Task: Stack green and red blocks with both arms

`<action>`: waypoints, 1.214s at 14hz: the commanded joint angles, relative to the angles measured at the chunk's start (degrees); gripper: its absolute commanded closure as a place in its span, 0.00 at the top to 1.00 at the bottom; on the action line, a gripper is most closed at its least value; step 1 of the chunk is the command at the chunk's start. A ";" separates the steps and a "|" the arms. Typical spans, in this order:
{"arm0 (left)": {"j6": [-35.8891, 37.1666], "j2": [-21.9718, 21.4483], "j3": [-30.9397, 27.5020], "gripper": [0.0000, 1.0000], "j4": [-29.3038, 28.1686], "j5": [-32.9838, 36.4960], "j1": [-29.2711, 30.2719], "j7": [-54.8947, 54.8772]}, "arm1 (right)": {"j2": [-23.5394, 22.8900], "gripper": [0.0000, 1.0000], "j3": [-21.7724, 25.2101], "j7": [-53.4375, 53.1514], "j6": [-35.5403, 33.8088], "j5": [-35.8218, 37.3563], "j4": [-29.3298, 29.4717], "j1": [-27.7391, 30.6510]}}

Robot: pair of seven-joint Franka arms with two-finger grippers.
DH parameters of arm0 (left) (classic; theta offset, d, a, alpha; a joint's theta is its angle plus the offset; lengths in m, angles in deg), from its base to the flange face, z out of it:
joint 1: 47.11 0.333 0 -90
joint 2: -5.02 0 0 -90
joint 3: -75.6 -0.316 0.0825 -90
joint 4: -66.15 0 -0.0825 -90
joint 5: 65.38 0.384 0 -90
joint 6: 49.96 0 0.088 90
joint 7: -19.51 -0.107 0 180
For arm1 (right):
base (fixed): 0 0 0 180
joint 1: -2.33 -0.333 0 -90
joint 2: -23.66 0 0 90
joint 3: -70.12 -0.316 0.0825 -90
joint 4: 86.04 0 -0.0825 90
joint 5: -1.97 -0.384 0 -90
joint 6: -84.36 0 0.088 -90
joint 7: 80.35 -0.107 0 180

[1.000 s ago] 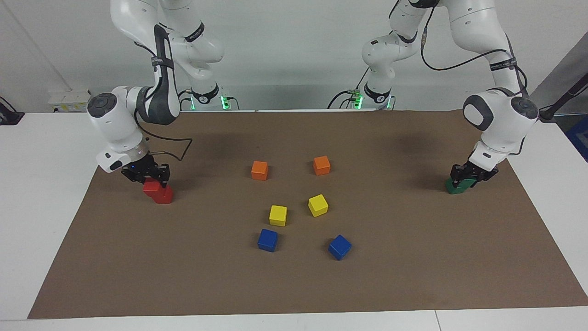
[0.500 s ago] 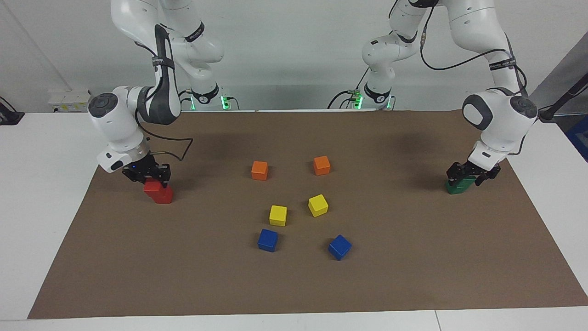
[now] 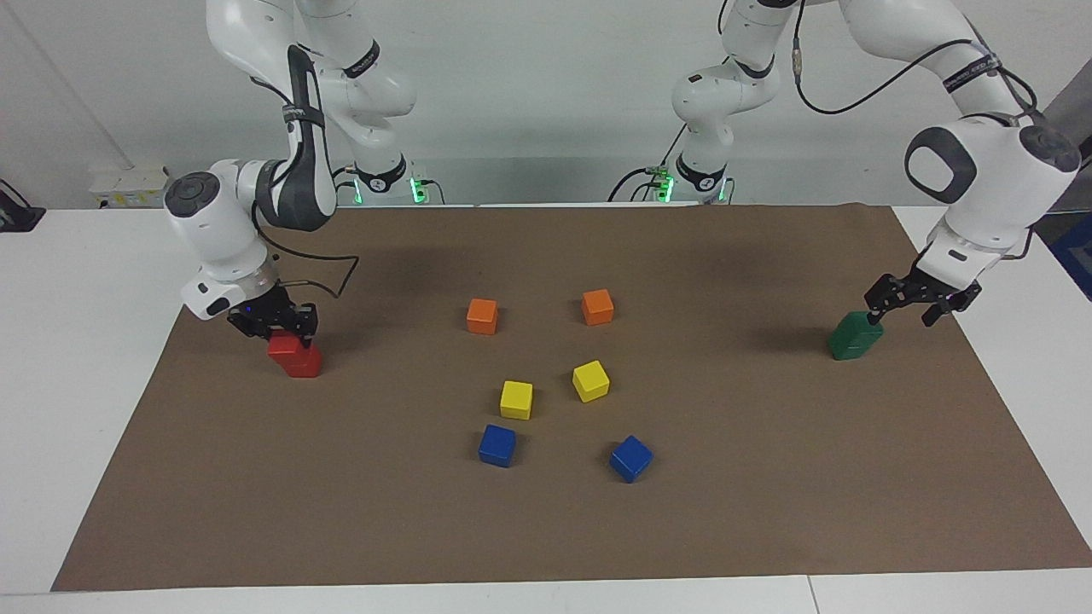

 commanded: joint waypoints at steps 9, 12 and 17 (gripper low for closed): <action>13.98 -11.14 -0.33 1.00 1.16 -1.00 -4.28 9.71 | 1.25 0.76 -0.40 -1.02 1.27 -0.84 -2.01 0.17; 15.31 -11.93 -0.33 1.00 1.07 -1.00 -4.46 9.97 | 1.17 0.79 -0.40 -1.11 1.27 -0.84 -1.93 0.17; 15.31 -11.85 -0.06 1.00 2.04 -1.09 -6.12 12.52 | 0.55 0.96 -0.66 -3.57 0.05 -0.84 2.02 -1.40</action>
